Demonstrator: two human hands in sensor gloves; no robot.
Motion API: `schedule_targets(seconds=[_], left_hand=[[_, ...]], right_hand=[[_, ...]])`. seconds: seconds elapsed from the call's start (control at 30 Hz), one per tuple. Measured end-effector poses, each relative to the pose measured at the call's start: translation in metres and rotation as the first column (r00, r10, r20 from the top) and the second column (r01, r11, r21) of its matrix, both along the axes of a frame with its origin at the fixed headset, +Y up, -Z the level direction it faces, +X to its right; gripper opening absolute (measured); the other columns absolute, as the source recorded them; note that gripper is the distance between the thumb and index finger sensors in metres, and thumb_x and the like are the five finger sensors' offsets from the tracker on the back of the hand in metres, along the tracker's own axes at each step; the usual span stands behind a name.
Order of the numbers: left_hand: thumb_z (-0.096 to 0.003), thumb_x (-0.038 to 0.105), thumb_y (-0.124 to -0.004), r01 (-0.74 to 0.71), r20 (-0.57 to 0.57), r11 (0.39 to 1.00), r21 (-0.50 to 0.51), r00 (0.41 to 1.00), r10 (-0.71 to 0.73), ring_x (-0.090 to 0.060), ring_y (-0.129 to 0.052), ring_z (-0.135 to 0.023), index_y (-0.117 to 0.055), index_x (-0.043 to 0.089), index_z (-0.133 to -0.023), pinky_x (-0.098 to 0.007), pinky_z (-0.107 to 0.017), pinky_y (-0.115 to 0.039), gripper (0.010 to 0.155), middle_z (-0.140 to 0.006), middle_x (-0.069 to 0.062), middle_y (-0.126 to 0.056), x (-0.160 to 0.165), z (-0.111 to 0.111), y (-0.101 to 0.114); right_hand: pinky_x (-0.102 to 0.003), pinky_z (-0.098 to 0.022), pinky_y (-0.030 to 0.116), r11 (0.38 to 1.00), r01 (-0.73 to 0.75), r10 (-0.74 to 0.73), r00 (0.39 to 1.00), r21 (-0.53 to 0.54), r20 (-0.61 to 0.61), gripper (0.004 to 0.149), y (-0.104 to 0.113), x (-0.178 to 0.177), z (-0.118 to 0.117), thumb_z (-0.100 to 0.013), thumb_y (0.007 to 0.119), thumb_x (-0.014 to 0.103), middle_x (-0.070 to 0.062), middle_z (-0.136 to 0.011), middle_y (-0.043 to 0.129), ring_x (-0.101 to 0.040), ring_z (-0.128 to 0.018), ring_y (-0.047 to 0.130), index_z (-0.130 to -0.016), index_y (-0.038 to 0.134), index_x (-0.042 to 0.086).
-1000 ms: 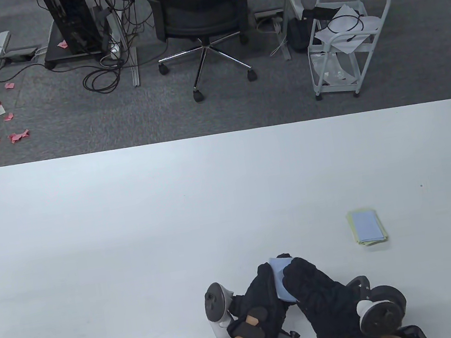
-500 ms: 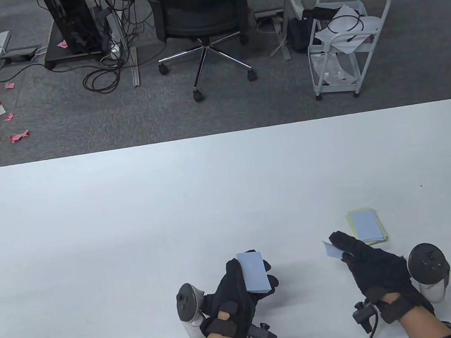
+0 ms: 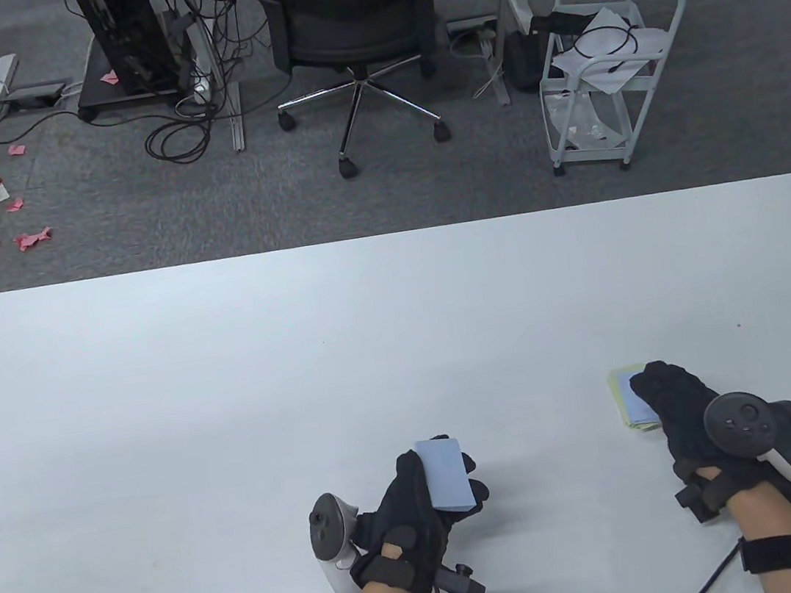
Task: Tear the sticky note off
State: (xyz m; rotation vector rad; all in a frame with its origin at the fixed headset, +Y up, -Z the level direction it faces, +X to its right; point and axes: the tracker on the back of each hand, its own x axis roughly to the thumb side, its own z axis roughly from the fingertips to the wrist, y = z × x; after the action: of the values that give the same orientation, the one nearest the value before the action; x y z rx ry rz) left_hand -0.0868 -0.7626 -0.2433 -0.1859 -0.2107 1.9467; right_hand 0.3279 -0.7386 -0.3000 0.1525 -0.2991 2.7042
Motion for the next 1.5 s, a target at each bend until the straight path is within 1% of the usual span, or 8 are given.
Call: schedule_targets(seconds=[0.2,0.43,0.93,1.03,1.1,1.23,1.37,1.5], left_hand=[[-0.0672,0.05,-0.047,0.009,0.003,1.0,0.015,1.0,-0.01,-0.035,-0.098,-0.069,-0.055,-0.006,-0.111,-0.054,-0.055,-0.084,0.072,-0.099,-0.025,-0.076,0.001,0.0,0.003],[-0.0672,0.05,-0.048,0.022,-0.005,1.0,0.01,1.0,-0.022,-0.035,-0.098,-0.069,-0.055,-0.007,-0.111,-0.054,-0.055,-0.084,0.072,-0.099,-0.025,-0.076,0.001,-0.003,0.001],[-0.0672,0.05,-0.048,0.044,-0.017,0.998,0.033,0.999,-0.044,-0.036,-0.098,-0.069,-0.056,-0.007,-0.111,-0.054,-0.054,-0.083,0.072,-0.099,-0.025,-0.077,-0.001,-0.005,0.0],[-0.0671,0.05,-0.048,0.06,-0.02,0.997,0.045,0.998,-0.059,-0.036,-0.098,-0.069,-0.056,-0.006,-0.111,-0.054,-0.054,-0.083,0.072,-0.099,-0.025,-0.077,-0.001,-0.005,0.0],[-0.0672,0.05,-0.048,0.065,-0.02,0.997,0.048,0.998,-0.064,-0.036,-0.098,-0.069,-0.056,-0.006,-0.111,-0.054,-0.054,-0.083,0.072,-0.099,-0.025,-0.077,-0.001,-0.004,0.0],[-0.0673,0.051,-0.048,0.066,-0.014,0.997,0.048,0.998,-0.065,-0.036,-0.098,-0.069,-0.056,-0.006,-0.111,-0.054,-0.054,-0.083,0.072,-0.099,-0.025,-0.077,0.0,-0.004,-0.001],[-0.0672,0.051,-0.048,0.073,-0.01,0.996,0.052,0.997,-0.072,-0.036,-0.098,-0.068,-0.056,-0.006,-0.111,-0.054,-0.054,-0.083,0.073,-0.099,-0.025,-0.077,0.0,-0.003,-0.001],[-0.0672,0.051,-0.048,0.074,-0.012,0.996,0.05,0.997,-0.074,-0.036,-0.098,-0.068,-0.056,-0.007,-0.111,-0.054,-0.054,-0.083,0.072,-0.099,-0.025,-0.077,0.0,-0.003,-0.002]], right_hand=[[-0.047,-0.069,0.065,0.998,0.032,-0.032,0.999,-0.058,0.004,0.042,-0.007,0.003,-0.023,-0.047,0.079,0.019,-0.001,-0.099,0.07,-0.03,-0.093,0.071,-0.088,0.079,0.027],[-0.048,-0.071,0.062,0.991,0.017,-0.016,1.0,-0.131,0.009,0.042,-0.011,0.003,-0.035,-0.048,0.08,0.02,-0.002,-0.1,0.069,-0.031,-0.095,0.069,-0.089,0.078,0.027],[-0.049,-0.071,0.061,0.962,-0.044,0.033,0.998,-0.268,-0.046,0.043,-0.019,-0.002,-0.04,-0.048,0.08,0.021,-0.002,-0.1,0.067,-0.031,-0.095,0.067,-0.091,0.075,0.026],[-0.05,-0.073,0.058,0.951,-0.066,0.046,0.996,-0.301,-0.075,0.046,-0.021,-0.004,-0.039,-0.047,0.083,0.029,-0.002,-0.102,0.064,-0.031,-0.098,0.062,-0.092,0.073,0.025],[-0.052,-0.073,0.055,0.944,-0.09,0.065,0.994,-0.319,-0.086,0.054,-0.022,-0.005,-0.038,-0.045,0.086,0.038,-0.001,-0.104,0.06,-0.031,-0.1,0.058,-0.095,0.069,0.026],[-0.053,-0.074,0.053,0.933,-0.13,0.102,0.99,-0.337,-0.1,0.067,-0.024,-0.009,-0.039,-0.042,0.087,0.048,-0.001,-0.107,0.052,-0.032,-0.102,0.055,-0.099,0.06,0.026],[-0.051,-0.075,0.051,0.908,-0.2,0.174,0.979,-0.369,-0.102,0.074,-0.027,-0.016,-0.042,-0.042,0.083,0.056,-0.001,-0.11,0.043,-0.031,-0.103,0.047,-0.101,0.05,0.026],[-0.05,-0.076,0.049,0.873,-0.29,0.27,0.957,-0.391,-0.106,0.076,-0.03,-0.027,-0.043,-0.043,0.076,0.062,0.0,-0.11,0.038,-0.031,-0.103,0.041,-0.102,0.046,0.026]])
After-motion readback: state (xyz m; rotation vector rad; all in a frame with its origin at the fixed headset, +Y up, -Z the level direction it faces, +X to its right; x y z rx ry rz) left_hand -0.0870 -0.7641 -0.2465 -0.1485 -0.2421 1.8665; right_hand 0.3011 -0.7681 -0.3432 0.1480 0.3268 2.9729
